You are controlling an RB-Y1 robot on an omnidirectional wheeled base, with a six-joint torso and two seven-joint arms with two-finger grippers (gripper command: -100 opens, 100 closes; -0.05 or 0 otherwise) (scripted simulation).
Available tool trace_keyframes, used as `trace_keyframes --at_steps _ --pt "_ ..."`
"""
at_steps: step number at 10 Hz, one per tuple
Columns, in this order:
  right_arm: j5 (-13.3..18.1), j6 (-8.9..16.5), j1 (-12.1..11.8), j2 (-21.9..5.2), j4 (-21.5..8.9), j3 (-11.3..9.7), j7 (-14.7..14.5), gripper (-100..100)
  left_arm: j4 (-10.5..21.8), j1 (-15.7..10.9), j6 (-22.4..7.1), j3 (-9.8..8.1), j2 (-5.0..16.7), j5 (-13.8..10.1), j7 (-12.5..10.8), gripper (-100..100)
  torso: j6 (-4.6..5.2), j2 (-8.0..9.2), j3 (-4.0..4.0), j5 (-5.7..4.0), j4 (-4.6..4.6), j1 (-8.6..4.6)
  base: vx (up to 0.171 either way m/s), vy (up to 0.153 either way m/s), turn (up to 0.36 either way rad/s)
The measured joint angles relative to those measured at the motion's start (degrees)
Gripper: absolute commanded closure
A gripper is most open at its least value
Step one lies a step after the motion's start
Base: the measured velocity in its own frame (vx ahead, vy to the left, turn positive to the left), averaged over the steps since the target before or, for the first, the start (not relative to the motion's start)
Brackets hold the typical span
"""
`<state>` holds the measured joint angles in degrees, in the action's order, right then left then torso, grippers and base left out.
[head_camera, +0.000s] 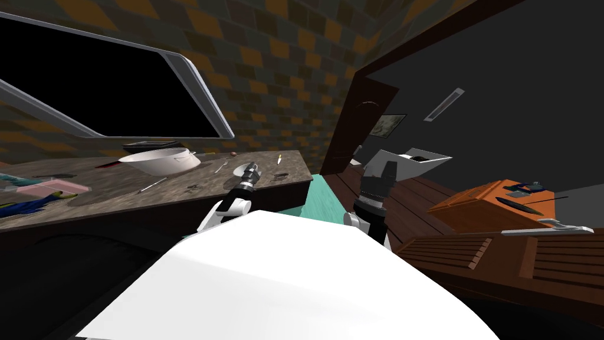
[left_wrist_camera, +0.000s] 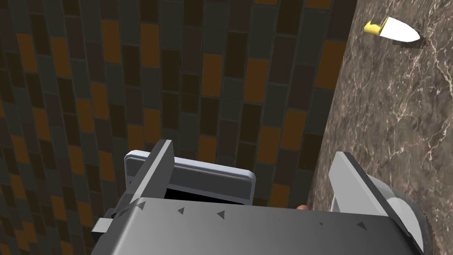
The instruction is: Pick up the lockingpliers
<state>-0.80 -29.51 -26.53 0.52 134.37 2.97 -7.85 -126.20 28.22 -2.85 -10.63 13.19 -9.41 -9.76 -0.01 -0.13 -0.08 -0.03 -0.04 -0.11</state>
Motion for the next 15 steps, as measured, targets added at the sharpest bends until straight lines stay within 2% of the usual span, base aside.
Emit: trace_keyframes --at_steps 5,15 --pt "0.00 0.00 0.00 0.00 0.00 0.00 0.00 0 0.16 -0.82 -7.86 -1.53 0.67 -2.10 -1.01 -100 0.01 0.00 0.00 0.00 0.00 0.00 0.035 -0.028 -0.037" --pt "0.00 0.00 0.00 0.00 0.00 0.00 0.00 0 1.52 -2.56 -23.91 -4.95 3.71 -6.69 -3.36 -100 0.00 -0.02 -0.01 0.00 0.00 -0.01 0.040 -0.029 -0.040"
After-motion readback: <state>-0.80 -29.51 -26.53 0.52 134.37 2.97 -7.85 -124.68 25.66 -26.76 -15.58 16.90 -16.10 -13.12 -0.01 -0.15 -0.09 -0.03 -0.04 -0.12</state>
